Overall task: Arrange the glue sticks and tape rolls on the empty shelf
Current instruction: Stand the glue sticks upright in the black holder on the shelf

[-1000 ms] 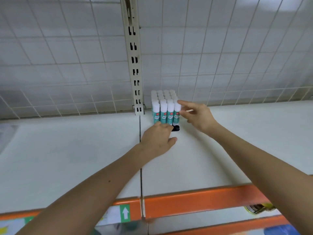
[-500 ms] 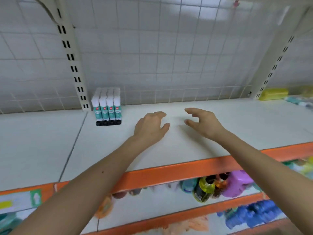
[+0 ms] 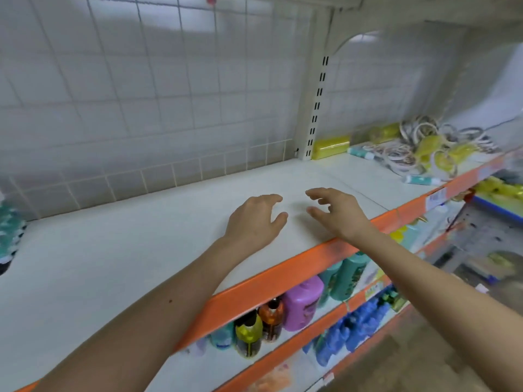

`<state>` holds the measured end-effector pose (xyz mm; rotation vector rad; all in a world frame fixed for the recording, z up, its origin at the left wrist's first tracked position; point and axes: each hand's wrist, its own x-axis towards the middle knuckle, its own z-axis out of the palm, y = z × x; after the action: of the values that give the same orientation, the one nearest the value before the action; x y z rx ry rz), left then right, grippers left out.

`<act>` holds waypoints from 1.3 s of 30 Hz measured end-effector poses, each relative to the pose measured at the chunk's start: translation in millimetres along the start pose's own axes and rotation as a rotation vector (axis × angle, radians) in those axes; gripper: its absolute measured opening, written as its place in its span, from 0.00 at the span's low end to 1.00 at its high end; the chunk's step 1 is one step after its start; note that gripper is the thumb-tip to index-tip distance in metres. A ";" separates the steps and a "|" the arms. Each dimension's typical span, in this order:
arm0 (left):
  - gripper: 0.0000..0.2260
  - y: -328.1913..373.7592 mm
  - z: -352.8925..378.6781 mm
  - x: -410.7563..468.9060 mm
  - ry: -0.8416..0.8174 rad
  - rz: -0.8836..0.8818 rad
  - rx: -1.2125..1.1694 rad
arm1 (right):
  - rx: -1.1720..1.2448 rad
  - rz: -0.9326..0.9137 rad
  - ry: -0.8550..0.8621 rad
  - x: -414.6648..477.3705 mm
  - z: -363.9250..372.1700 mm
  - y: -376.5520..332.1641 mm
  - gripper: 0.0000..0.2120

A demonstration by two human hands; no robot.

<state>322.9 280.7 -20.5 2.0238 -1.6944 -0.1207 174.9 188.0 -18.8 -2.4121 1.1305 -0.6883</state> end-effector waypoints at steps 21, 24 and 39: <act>0.19 135.0 121.3 191.2 -0.185 0.268 -0.088 | -0.199 0.282 0.131 68.8 -118.9 219.1 0.18; 0.19 150.3 138.2 210.7 -0.162 0.230 -0.071 | -0.288 0.255 0.036 81.9 -129.6 248.2 0.20; 0.19 177.4 180.9 271.0 -0.064 0.003 0.001 | -0.201 -0.040 0.030 134.7 -156.4 289.8 0.15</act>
<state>156.4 -50.3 -38.4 2.0378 -1.7371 -0.1855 -14.2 -113.3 -11.2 -2.6059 1.2192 -0.6537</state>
